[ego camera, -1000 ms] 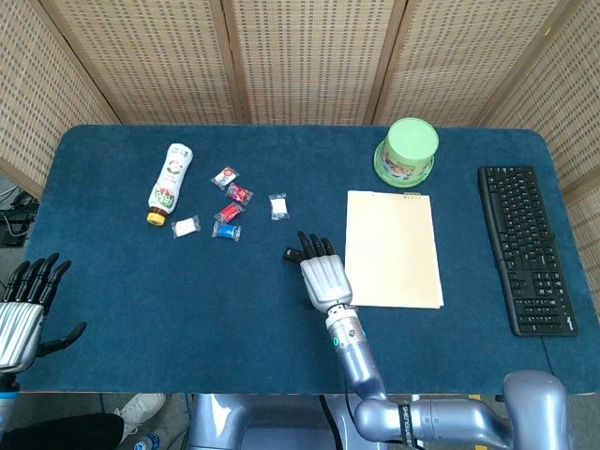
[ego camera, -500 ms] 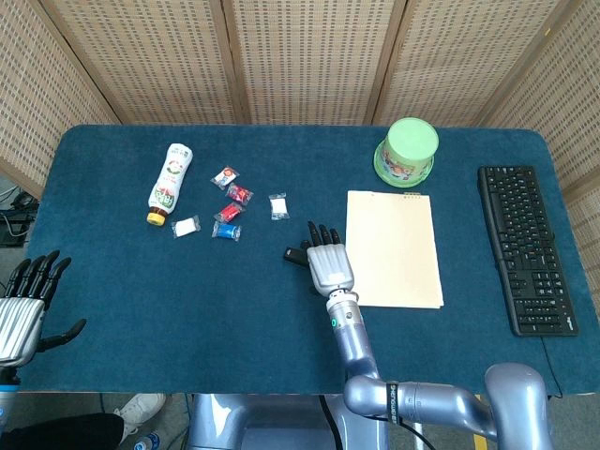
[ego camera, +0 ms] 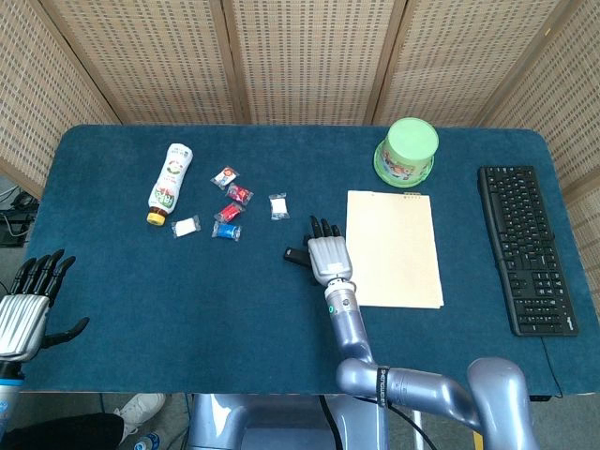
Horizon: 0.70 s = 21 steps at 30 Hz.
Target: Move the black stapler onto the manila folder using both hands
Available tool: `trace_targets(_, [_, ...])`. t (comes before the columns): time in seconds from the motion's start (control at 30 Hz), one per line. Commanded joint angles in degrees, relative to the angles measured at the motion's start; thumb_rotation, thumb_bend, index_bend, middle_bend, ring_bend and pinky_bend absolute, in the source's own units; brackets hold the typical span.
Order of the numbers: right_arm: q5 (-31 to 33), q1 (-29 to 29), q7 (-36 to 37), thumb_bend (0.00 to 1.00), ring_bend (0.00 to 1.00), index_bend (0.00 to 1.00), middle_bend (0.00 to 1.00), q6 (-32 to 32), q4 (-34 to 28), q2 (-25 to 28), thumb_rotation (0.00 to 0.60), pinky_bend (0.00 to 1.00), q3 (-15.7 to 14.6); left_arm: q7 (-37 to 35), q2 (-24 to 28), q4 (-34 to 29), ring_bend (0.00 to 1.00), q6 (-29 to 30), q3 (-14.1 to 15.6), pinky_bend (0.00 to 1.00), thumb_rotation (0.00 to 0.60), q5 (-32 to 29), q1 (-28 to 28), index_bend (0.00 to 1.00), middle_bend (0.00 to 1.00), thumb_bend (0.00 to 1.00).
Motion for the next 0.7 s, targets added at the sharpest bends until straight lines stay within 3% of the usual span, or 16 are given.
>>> trace_targets(0.03, [-0.92, 0.99, 0.06, 0.30, 0.00, 0.39, 0.10, -0.24, 2.79, -1.28, 0.600, 0.20, -0.93, -0.10, -0.09, 0.21, 0.00, -0.38, -0.22, 0.00, 0.600, -0.27, -0.06, 0.06, 0.00, 0.24])
trace_targets(0.17, [-1.26, 1.66, 0.97, 0.33, 0.01, 0.43, 0.14, -1.05, 6.18, -2.71, 0.600, 0.24, -1.17, -0.32, -0.08, 0.34, 0.00, -0.66, -0.49, 0.00, 0.600, -0.29, 0.01, 0.06, 0.00, 0.25])
trace_targets(0.3, [-1.65, 1.73, 1.38, 0.35, 0.09, 0.49, 0.22, -1.15, 7.71, -3.34, 0.600, 0.29, -1.50, -0.62, 0.00, 0.33, 0.00, -0.77, -0.68, 0.01, 0.600, -0.25, 0.07, 0.06, 0.00, 0.25])
trace_targets(0.4, [-2.38, 1.48, 2.14, 0.37, 0.23, 0.58, 0.33, -0.75, 8.06, -3.65, 0.600, 0.40, -1.74, -0.89, 0.11, 0.26, 0.00, -0.85, -0.71, 0.01, 0.600, -0.04, 0.13, 0.06, 0.00, 0.25])
trace_targets(0.53, [-5.24, 0.90, 4.22, 0.44, 0.55, 0.77, 0.58, 1.40, 5.49, -3.32, 0.600, 0.67, -1.72, -0.85, 0.16, 0.06, 0.00, -0.72, -0.63, 0.01, 0.600, 0.60, 0.30, 0.07, 0.00, 0.25])
trace_targets(0.7, [-4.83, 0.70, 0.92, 0.47, 0.69, 0.83, 0.70, 2.73, 0.77, -1.28, 0.600, 0.78, -1.83, -0.97, 0.36, -0.34, 0.00, -0.45, -0.67, 0.01, 0.600, 1.16, 0.53, 0.07, 0.00, 0.25])
